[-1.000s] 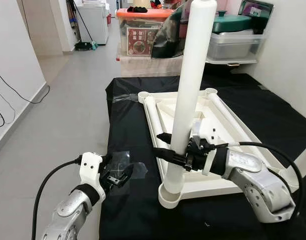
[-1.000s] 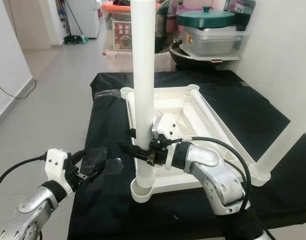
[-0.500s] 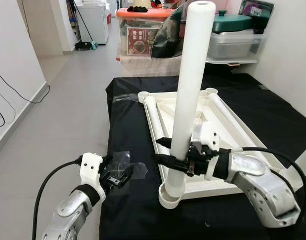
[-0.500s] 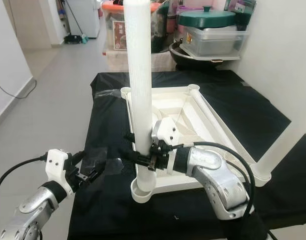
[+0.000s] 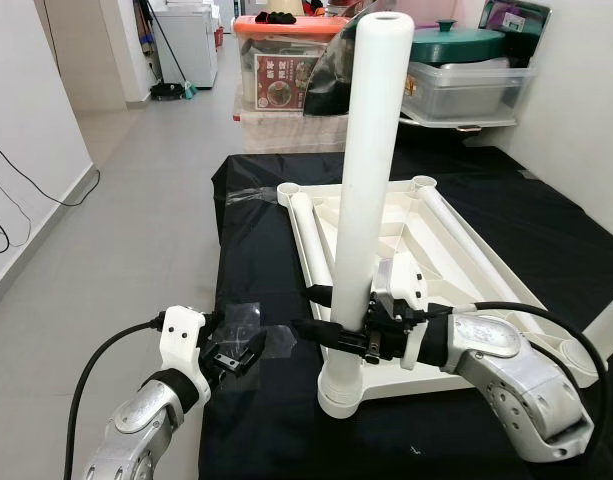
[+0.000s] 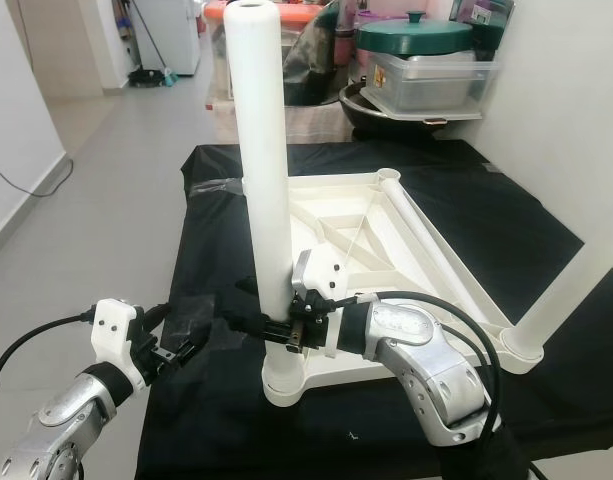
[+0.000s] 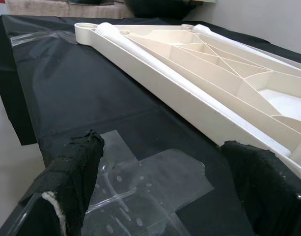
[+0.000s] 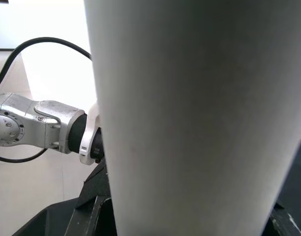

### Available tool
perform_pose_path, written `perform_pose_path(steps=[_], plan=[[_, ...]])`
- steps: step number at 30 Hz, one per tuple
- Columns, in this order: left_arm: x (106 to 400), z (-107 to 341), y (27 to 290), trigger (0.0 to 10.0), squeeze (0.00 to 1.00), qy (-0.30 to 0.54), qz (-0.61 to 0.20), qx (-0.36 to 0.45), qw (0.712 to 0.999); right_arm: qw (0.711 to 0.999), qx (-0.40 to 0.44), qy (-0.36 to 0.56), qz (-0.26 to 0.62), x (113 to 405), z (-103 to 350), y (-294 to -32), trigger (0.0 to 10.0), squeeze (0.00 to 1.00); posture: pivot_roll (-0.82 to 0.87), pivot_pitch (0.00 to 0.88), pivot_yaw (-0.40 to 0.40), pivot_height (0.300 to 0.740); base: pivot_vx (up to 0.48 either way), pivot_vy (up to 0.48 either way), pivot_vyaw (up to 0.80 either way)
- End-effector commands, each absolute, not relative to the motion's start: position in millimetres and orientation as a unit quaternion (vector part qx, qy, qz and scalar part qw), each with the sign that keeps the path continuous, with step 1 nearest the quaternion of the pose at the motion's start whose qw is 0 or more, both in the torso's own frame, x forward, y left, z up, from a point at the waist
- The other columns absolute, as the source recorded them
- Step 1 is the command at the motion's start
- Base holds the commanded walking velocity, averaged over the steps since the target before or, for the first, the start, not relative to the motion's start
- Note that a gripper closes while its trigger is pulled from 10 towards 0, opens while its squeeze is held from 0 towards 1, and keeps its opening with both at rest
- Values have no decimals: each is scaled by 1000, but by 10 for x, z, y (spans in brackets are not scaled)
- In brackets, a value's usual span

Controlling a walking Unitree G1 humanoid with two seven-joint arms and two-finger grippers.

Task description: Building children table

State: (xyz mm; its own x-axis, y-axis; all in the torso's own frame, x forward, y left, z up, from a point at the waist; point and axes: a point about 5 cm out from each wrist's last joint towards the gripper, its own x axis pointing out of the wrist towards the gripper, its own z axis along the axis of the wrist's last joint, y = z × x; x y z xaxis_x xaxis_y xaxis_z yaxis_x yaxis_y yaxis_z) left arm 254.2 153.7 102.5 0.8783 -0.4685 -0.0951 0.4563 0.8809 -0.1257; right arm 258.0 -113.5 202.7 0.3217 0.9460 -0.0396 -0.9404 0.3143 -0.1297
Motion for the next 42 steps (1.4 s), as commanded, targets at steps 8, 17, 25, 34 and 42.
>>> perform_pose_path(steps=[8, 17, 25, 34, 42], plan=[[2538, 981, 1574, 10000, 0, 71, -229, -41, 970, 804, -58, 11, 592, 2534, 1891, -1103, 0, 0, 1, 0, -64, 740, 0, 0, 0], [2537, 966, 1594, 10000, 0, 73, -220, -41, 972, 857, -53, 13, 512, 2677, 1824, -1049, 0, 0, 0, 0, -65, 740, 0, 0, 0], [2545, 961, 1607, 10000, 0, 74, -218, -40, 972, 846, -75, 15, 528, 2564, 1772, -949, 0, 0, -6, 0, -62, 740, 0, 0, 0], [2554, 947, 1601, 10000, 0, 76, -215, -40, 973, 833, -110, -3, 543, 2473, 1767, -910, 0, 0, -10, 0, -61, 740, 0, 0, 0], [2563, 945, 1611, 10000, 0, 77, -212, -38, 973, 832, -121, 4, 541, 2484, 1723, -891, 0, 0, -10, 0, -61, 740, 0, 0, 0]])
